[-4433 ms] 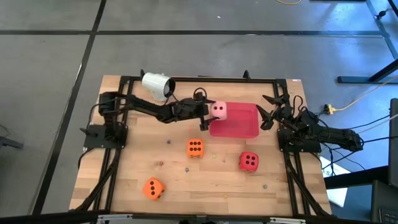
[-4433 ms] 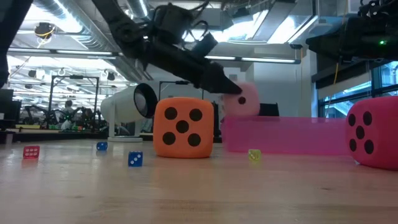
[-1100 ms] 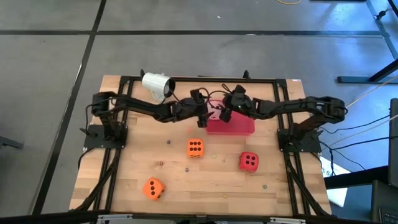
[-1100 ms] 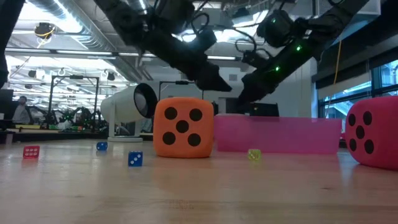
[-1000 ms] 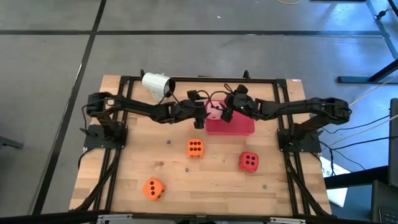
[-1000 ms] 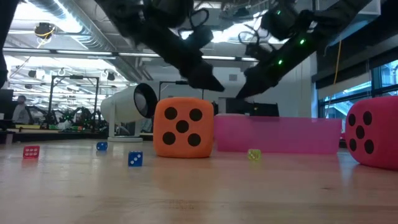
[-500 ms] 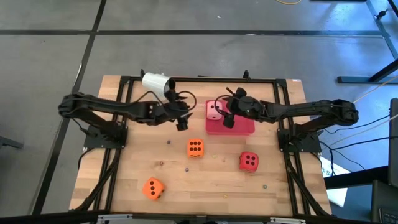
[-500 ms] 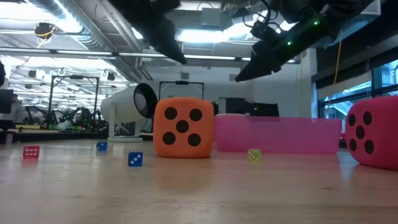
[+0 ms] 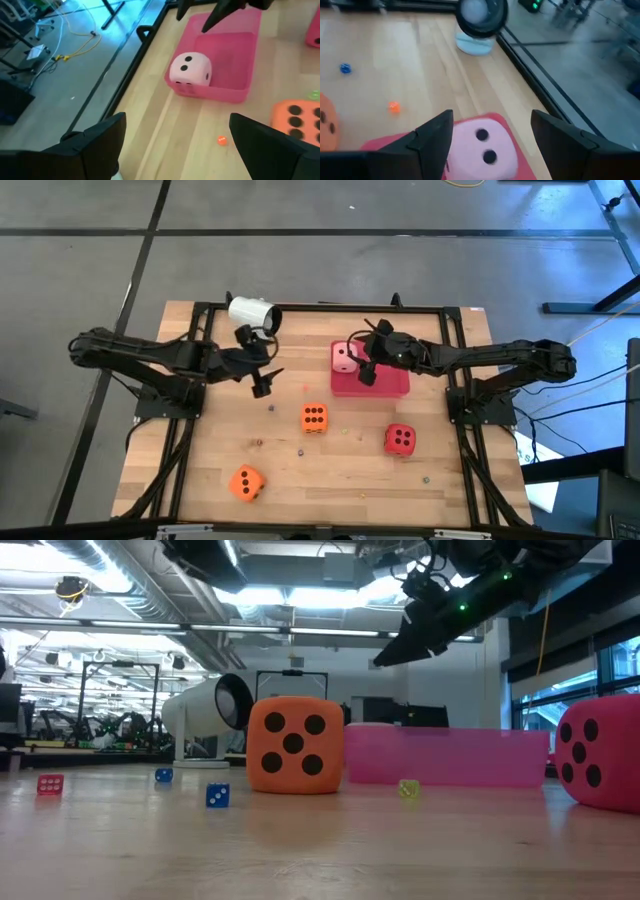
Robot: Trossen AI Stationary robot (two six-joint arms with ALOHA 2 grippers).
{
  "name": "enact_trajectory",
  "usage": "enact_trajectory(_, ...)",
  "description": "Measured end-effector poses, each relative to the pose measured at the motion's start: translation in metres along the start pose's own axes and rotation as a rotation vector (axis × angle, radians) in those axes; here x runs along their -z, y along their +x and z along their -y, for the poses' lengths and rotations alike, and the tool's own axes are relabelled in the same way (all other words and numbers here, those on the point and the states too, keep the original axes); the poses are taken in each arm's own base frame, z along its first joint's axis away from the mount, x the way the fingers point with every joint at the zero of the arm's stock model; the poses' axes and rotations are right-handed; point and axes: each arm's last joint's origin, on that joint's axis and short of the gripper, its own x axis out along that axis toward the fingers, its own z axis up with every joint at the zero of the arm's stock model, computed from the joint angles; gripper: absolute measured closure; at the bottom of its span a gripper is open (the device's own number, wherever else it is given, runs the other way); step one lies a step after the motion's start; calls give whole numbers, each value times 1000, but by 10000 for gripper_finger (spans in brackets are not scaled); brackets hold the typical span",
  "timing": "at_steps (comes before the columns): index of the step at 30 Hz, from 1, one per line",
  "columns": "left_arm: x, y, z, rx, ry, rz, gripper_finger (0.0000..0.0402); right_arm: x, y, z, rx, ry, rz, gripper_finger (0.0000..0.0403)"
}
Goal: Pick & Place Dice
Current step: Put the big red dice into the red bin
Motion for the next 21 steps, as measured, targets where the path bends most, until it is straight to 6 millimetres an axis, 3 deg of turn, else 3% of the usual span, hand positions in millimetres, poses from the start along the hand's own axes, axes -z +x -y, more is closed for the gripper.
enact_trajectory(7, 1, -15, 0, 40, -4, 34, 54, 0, 0, 0, -3, -7, 5, 114)
enact_trajectory(17, 2, -18, 3, 66, 13, 30, 54, 0, 0, 0, 6, -10, 4, 11)
enact_trajectory(21, 2, -18, 3, 67, -19, 29, 54, 0, 0, 0, 2, -38, 4, 11)
